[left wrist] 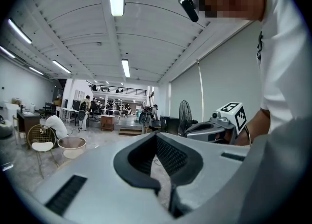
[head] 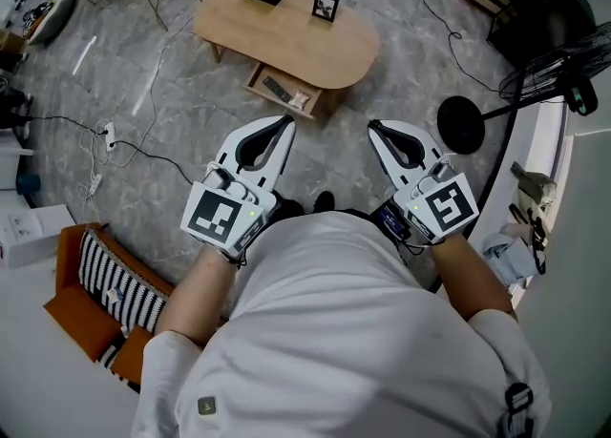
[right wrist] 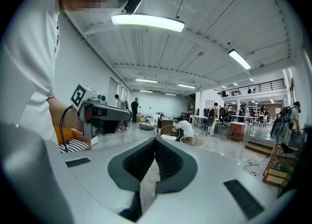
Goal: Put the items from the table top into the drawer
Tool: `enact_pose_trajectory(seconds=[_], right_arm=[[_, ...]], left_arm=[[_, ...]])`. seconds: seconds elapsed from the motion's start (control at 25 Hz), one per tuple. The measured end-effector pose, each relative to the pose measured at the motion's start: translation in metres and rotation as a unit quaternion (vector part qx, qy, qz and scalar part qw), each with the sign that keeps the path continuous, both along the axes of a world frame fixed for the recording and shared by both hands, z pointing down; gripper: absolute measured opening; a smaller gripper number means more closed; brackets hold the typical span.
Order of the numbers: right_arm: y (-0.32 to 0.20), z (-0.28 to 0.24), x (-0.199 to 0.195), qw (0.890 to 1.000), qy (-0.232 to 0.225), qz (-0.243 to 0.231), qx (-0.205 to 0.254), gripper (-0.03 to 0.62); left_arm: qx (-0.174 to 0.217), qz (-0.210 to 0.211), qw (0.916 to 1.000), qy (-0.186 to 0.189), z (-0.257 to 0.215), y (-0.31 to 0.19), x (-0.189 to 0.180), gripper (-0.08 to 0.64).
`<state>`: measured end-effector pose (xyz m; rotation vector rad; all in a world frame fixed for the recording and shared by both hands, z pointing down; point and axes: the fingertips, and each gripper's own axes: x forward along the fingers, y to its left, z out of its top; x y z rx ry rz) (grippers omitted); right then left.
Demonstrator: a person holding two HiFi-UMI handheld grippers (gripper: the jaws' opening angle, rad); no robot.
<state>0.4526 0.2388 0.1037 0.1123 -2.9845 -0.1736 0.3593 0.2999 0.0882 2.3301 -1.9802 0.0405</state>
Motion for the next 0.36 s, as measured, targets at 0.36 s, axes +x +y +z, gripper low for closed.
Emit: enact_pose_trajectory(seconds=[0.36], right_arm=[[0.0090, -0.0055, 0.0019, 1.000, -0.004, -0.004, 0.006, 0.028]], left_arm=[[0.006, 0.007, 0.9999, -0.013, -0.0054, 0.0086, 0.0067, 0.009]])
